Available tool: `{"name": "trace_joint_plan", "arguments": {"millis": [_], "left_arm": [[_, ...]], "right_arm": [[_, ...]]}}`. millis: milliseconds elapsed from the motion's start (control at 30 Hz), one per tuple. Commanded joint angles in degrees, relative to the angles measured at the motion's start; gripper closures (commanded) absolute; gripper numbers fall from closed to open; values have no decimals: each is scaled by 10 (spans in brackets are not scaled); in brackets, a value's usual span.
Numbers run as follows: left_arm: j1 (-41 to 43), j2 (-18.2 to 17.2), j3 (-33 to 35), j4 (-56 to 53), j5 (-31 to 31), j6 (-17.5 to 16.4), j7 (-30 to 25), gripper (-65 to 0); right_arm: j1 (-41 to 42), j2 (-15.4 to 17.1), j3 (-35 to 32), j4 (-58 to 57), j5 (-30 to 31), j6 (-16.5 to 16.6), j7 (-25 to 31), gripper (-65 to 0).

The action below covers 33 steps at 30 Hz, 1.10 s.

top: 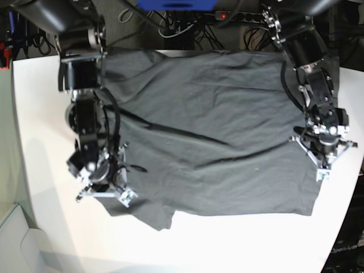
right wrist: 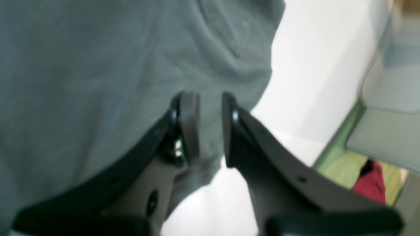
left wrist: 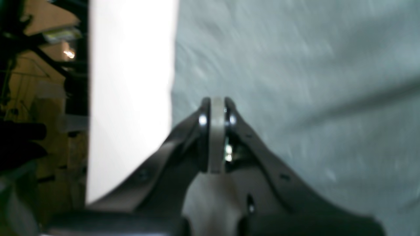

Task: Layout the t-shirt on the table in an organized manner, then fold the t-shirt properly
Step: 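Pull the shirt edges with both grippers to smooth it flat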

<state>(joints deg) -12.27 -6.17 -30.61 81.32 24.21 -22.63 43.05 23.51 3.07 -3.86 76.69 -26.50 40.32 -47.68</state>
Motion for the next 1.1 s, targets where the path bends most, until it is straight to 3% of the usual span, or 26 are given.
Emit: {"name": "trace_joint_plan", "arguments": {"millis": [0,167,400,667,833,1067], "left_arm": [[-18,-5,1,0,-3,3,-17,-1],[-63,-5,1,-56,-3,3,-17,-1],[-87,-10,1,-133,-3,3,-23,-1],[-112,-11,2,-239,1,8,-104,-1],[-148,-11,2,-325,0,8,-125,-1],[-198,-8,2,-430,-1,10,-193,-1]], "right_arm": [[34,-3,6,-17,-4,-3,15,-86],[103,-24,67,-142,-4,-3,75,0],[128,-25,99,-250,-5,-3,132,0],[128,-2,100,-348,-4,-3,219,0],[133,9,99,-366,-4,-63,257,0],[154,37,96,-375,-5,-234,315,0]]}}
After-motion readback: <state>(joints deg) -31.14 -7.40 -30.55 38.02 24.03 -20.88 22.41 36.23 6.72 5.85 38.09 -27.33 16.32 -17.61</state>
